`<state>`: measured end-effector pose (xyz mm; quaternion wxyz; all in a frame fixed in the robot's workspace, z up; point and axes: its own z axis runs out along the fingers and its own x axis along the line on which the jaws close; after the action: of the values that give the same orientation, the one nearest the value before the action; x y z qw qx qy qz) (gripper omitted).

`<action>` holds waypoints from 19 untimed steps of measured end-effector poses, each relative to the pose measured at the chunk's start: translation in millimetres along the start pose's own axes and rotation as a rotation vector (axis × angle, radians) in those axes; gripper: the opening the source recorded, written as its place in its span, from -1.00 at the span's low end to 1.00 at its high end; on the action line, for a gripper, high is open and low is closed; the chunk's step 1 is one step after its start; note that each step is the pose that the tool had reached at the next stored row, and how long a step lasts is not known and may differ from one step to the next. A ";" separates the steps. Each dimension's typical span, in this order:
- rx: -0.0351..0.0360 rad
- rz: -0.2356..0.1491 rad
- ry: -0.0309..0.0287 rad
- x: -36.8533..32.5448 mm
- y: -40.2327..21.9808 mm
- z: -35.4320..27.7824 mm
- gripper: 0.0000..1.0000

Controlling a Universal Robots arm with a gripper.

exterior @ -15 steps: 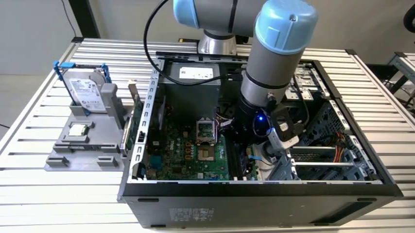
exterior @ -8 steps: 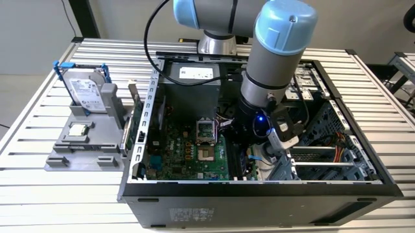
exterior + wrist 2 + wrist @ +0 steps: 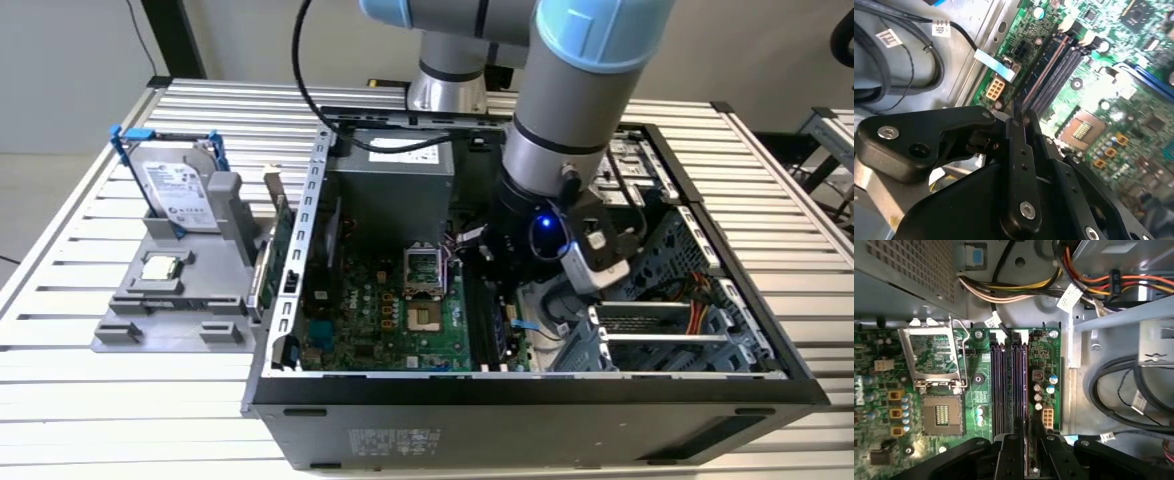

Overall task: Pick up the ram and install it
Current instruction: 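Press down the ram until it locks into place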

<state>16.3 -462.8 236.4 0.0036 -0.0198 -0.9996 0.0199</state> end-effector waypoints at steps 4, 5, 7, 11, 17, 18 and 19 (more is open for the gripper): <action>0.0000 0.000 0.0018 0.1 -0.6 -15.4 1.00; -0.0001 0.000 0.0017 0.1 -0.6 -15.6 1.00; -0.0003 0.000 0.0018 0.1 -0.6 -15.6 1.00; -0.0001 0.000 0.0018 0.1 -0.6 -15.7 -1.00; -0.0001 0.000 0.0018 0.1 -0.6 -15.9 -1.00; -0.0001 0.000 0.0018 0.1 -0.6 -15.9 -1.00; 0.0000 0.000 0.0018 0.1 -0.6 -16.0 -1.00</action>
<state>16.3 -462.8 252.4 0.0045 -0.0197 -0.9996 0.0199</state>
